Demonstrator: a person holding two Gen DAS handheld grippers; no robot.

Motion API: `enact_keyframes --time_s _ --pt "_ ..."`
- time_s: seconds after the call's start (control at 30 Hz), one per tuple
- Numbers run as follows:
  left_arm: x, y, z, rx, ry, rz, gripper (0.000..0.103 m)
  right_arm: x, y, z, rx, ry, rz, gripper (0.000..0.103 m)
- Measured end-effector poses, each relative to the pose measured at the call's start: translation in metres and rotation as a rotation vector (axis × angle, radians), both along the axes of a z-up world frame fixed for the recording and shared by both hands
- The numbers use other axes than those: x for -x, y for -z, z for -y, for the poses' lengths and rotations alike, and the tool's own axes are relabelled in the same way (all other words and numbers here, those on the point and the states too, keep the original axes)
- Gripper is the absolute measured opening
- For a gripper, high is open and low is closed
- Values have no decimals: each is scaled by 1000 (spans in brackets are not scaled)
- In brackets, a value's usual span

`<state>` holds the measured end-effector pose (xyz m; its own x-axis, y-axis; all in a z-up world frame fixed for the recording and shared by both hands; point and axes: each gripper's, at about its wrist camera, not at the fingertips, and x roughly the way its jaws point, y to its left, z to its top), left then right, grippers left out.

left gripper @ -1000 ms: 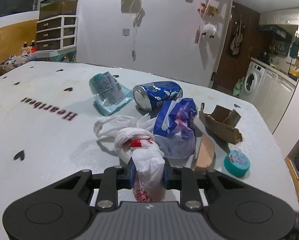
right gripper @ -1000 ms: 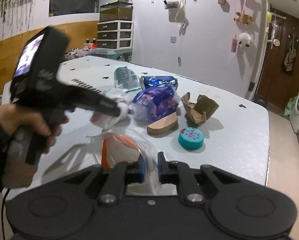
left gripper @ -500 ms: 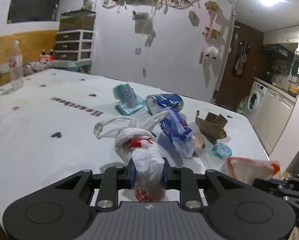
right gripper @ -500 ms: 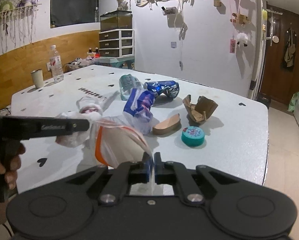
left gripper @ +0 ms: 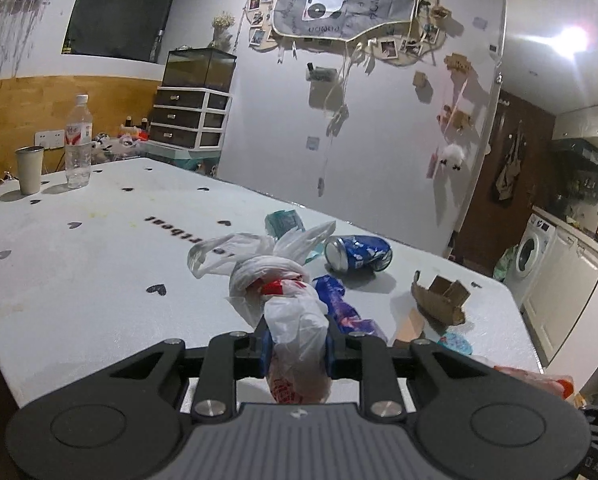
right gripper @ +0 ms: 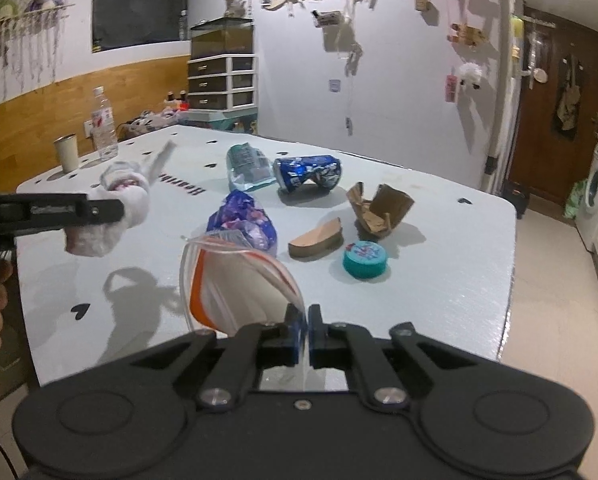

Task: Collect trash
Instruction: 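Carry the white bag and clear bag over the trash bin with both tools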

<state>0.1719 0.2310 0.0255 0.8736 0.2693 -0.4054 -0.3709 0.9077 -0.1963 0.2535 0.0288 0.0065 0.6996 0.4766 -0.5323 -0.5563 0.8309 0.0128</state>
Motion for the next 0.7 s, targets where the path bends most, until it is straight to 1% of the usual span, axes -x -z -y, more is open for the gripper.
enact_keyframes --time_s 0.1,0.2,0.3,0.4,0.53,0.7 --pt "4 -2 3 -9 -1 11 26 4 -2 4 -7 26 0 4" --pt "11 2 3 20 -2 34 26 8 -6 8 1 48 7 4" --pt "17 6 5 31 -20 54 26 12 -10 13 2 69 15 4" --pt "21 12 4 60 -36 71 25 16 -12 20 -7 95 17 4" --pt "22 19 8 46 -40 61 25 19 -14 29 -17 138 5 4" --pt "28 27 6 44 -15 61 26 24 -14 31 -12 181 3 4"
